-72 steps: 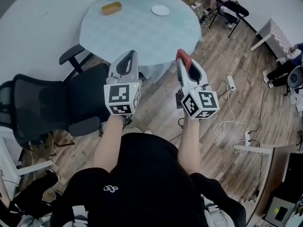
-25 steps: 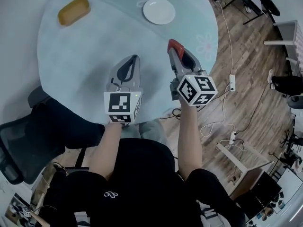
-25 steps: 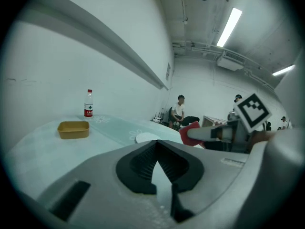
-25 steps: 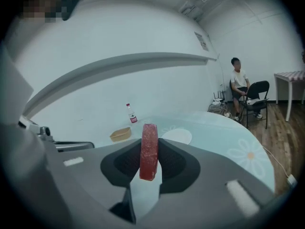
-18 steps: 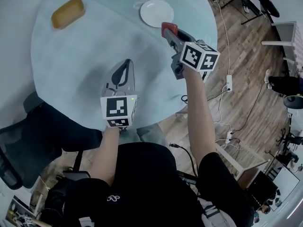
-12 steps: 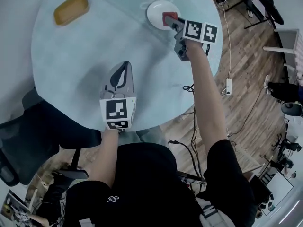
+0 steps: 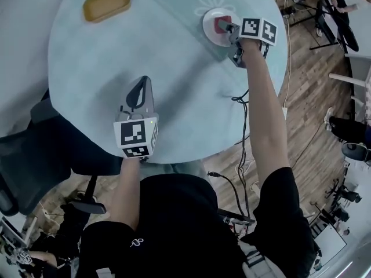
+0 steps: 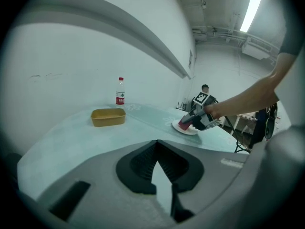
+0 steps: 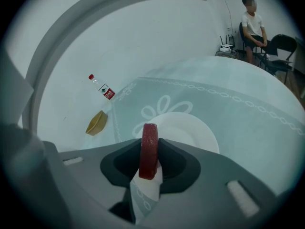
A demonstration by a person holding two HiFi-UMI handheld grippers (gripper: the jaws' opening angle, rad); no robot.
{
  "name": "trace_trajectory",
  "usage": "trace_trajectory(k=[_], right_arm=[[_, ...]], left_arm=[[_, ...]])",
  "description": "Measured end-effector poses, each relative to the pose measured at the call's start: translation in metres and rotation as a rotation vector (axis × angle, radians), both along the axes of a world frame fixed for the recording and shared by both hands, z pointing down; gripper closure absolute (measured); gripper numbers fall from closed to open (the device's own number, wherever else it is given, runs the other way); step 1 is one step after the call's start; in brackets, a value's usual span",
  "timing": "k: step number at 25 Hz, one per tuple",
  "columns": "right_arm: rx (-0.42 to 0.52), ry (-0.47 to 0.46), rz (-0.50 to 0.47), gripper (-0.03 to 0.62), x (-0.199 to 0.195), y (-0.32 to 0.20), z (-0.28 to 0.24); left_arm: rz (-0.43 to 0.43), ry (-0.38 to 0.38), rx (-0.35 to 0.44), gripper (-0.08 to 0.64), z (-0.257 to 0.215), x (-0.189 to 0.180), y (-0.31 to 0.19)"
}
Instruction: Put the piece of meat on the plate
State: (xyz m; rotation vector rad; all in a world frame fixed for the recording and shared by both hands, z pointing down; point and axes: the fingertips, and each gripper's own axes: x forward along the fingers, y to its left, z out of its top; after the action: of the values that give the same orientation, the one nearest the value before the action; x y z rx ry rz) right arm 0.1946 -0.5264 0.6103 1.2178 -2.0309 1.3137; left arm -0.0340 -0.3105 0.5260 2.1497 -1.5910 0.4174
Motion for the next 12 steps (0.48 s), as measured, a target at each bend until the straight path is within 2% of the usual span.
trace_trajectory(k=[4,6,10,12], right_arm=[[0.012,0.008,0.047,0.459,0.013,-0.004,-0.004],[0.006,0.022,0.059,0.38,0.02,-0.001,-0.003],[-0.004,0.06,0.094,0.346,0.035,0.007,0.003],[0.026,0.089,0.121,0.334,0.04,0.008,-0.001]], left_arm=[[-0.013,0.014,0.007,0.56,-0.006,-0.009,-0.004],[-0.012,0.023,0.014,0.56,-0.012,-0.009,-0.006],[0.008,0.035,0.031,0.56,-0.023,0.0,-0.008],[0.021,0.039,0.04,0.56,-0.026,0.004,-0.008]])
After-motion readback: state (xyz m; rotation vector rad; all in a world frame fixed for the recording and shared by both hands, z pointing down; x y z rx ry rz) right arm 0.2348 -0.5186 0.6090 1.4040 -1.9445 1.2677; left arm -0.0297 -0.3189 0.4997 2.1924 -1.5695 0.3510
